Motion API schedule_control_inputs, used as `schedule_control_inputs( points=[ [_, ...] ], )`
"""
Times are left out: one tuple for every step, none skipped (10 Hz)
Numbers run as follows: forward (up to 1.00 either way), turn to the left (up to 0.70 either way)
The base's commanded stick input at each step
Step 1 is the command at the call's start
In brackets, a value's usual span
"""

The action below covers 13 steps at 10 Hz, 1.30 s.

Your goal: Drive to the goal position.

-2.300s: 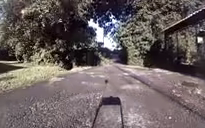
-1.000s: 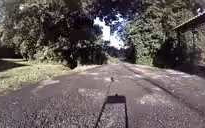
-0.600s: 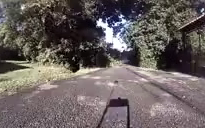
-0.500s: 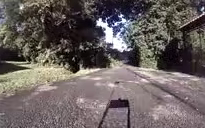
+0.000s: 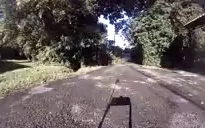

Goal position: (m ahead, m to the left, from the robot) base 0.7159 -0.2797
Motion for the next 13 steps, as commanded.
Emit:
schedule_control_inputs(
  points=[
    [0.7, 0.0],
    [0.7, 0.0],
    [0.7, 0.0],
    [0.7, 0.0],
    [0.7, 0.0],
    [0.7, 0.0],
    [0.7, 0.0],
    [0.7, 0.0],
    [0.7, 0.0],
    [0.7, 0.0],
    [0.7, 0.0],
    [0.7, 0.0],
    [0.7, 0.0]
  ],
)
